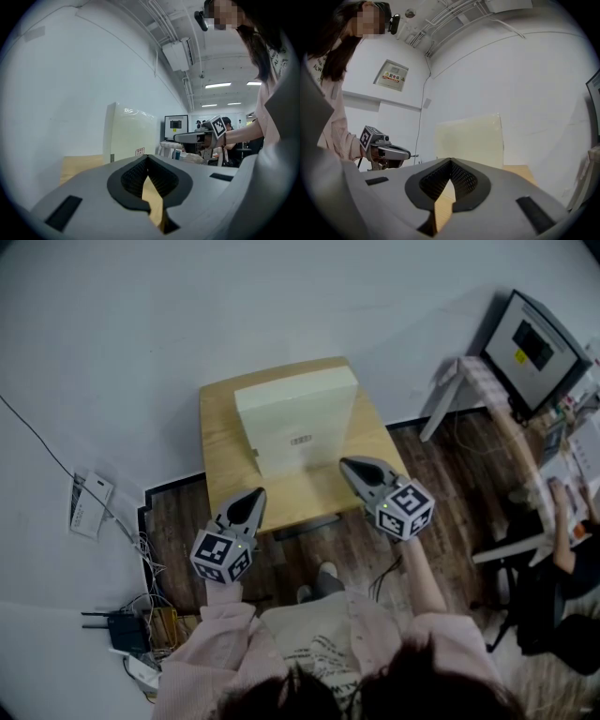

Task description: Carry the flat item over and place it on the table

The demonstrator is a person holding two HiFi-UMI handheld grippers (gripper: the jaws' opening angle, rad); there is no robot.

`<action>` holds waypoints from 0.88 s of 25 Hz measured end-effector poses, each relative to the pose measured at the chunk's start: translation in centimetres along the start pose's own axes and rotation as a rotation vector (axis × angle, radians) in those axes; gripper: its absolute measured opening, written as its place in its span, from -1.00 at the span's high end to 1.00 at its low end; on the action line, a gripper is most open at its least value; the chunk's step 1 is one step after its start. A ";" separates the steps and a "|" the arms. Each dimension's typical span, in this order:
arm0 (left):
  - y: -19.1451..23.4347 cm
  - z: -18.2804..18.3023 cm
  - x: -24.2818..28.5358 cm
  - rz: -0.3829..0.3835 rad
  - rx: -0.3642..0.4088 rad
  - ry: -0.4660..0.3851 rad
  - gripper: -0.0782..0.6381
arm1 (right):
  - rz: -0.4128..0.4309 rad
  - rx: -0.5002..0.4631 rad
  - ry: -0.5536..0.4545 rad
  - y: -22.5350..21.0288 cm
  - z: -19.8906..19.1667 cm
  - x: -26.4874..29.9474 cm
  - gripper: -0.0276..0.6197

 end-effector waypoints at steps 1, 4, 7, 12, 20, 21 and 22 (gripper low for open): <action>-0.1 0.1 0.0 -0.003 0.003 -0.002 0.80 | 0.005 -0.003 -0.001 0.2 0.1 0.0 0.93; -0.3 0.3 -0.1 -0.005 0.008 -0.009 0.80 | 0.017 -0.011 -0.007 0.4 0.4 0.2 0.92; -0.6 0.6 -0.1 0.000 0.004 -0.017 0.80 | 0.026 -0.001 -0.003 0.6 0.4 0.3 0.92; -1.2 1.0 0.7 -0.003 -0.006 -0.024 0.80 | 0.056 0.028 -0.001 0.5 0.5 0.4 0.92; -2.4 0.5 1.4 -0.001 -0.029 -0.021 0.80 | 0.114 0.047 0.018 0.7 0.3 0.3 0.93; -2.5 0.5 1.4 -0.001 -0.026 -0.019 0.80 | 0.117 0.051 0.019 0.7 0.2 0.3 0.93; -2.6 0.5 1.4 0.000 -0.022 -0.018 0.80 | 0.121 0.056 0.020 0.8 0.1 0.3 0.93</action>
Point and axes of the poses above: the fingertips, and each gripper's own axes: x forward along the fingers, y to its left, z out of its top, the point moved 9 cm from there along -x, backward along the fingers, and after that the axes turned 9 degrees about -y, right-handed, at the moved point
